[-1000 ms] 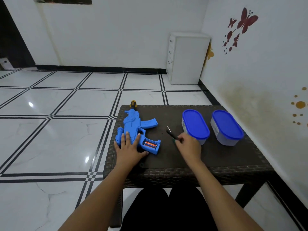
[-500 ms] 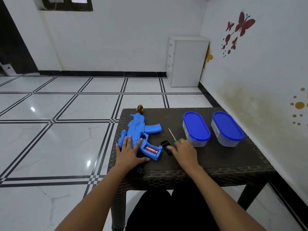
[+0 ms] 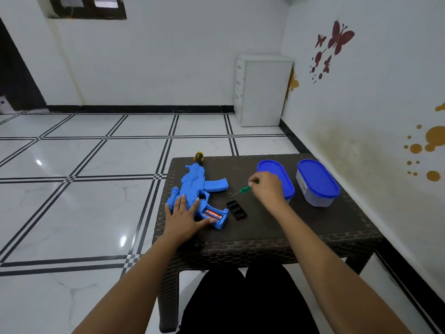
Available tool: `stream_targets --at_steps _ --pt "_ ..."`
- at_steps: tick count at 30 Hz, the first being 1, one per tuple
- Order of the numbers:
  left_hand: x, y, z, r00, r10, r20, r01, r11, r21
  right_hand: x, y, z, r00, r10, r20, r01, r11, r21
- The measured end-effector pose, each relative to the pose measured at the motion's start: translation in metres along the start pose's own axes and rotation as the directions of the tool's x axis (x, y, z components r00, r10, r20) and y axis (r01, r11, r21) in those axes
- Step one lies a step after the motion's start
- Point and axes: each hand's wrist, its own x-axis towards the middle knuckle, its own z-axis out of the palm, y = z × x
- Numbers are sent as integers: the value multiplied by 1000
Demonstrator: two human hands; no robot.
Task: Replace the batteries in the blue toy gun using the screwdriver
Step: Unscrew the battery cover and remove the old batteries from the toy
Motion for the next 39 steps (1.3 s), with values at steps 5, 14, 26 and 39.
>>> stream_targets --at_steps 5,14,26,39 --pt "-2 11 8 999 23 -34 -23 1000 4 -11 -33 -27 944 -272 189 283 959 -34" --pt "-2 10 7 1000 18 -25 -16 999 51 -14 -62 -11 843 -377 383 517 765 -384" --pt "-2 10 10 997 27 -66 -24 999 45 -4 -69 1 815 -375 442 540 770 -341" --pt "-2 10 10 998 26 -56 -23 998 55 -29 -37 9 931 -331 156 360 905 -225"
